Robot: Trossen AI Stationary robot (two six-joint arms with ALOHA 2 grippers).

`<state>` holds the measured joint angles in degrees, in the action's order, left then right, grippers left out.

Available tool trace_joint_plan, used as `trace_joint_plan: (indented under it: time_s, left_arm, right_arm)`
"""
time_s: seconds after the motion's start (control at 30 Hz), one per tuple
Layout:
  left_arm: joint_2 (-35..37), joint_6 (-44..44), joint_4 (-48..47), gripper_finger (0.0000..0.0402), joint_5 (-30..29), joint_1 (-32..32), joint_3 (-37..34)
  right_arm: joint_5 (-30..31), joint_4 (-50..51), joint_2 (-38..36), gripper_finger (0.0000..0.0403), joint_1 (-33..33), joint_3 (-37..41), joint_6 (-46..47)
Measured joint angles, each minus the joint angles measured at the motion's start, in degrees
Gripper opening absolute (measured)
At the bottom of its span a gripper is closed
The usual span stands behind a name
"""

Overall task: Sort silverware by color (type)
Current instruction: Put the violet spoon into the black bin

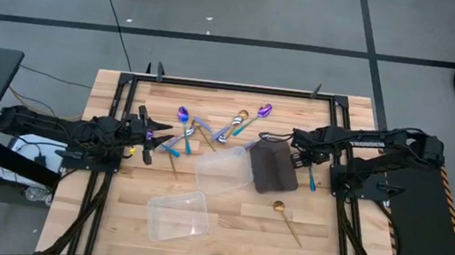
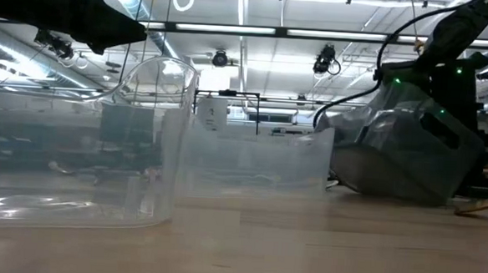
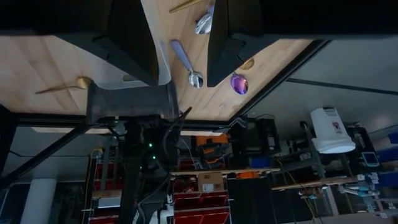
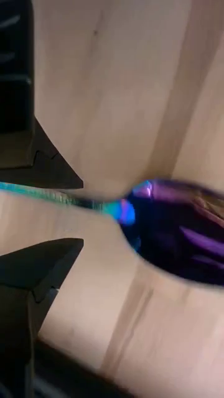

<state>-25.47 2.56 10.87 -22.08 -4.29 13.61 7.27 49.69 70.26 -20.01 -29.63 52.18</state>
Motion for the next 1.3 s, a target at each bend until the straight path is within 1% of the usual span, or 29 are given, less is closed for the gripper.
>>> trace_joint_plan:
  time_s: [0.07, 0.43, 0.63, 0.8, 0.97, 1.1, 1.3]
  left_arm:
    - [0.0, 0.0, 0.0, 0.0144, 0.0, 0.0, 0.0]
    - [0.0, 0.2, 0.0, 0.0144, 0.0, 0.0, 0.0]
    - [0.0, 0.2, -0.8, 0.0144, 0.0, 0.0, 0.0]
    - [0.0, 0.0, -1.0, 0.0144, 0.0, 0.0, 0.0]
    - [0.0, -0.5, -2.2, 0.0144, 0.0, 0.0, 0.0]
    - [0.0, -1.6, -3.1, 0.0144, 0.0, 0.0, 0.0]
    - [0.0, -1.9, -3.4, 0.0144, 0.0, 0.0, 0.0]
  right_arm:
    - [0.7, -0.5, 0.0, 0.0146, -0.1, -0.1, -0.1]
    - [-0.2, -1.1, -0.7, 0.0142, 1.8, -1.3, 0.1]
    - [-0.6, 0.7, -5.5, 0.0141, 3.0, -1.3, 0.5]
    - [4.3, 2.4, -9.4, 0.0141, 4.9, 0.1, 3.4]
    - [9.9, -4.3, -10.5, 0.0139, 10.3, 4.5, 6.3]
    - [14.7, -4.0, -10.4, 0.0138, 13.8, 6.3, 9.7]
    - [15.6, -4.6, -10.4, 0.0138, 17.6, 8.0, 13.0]
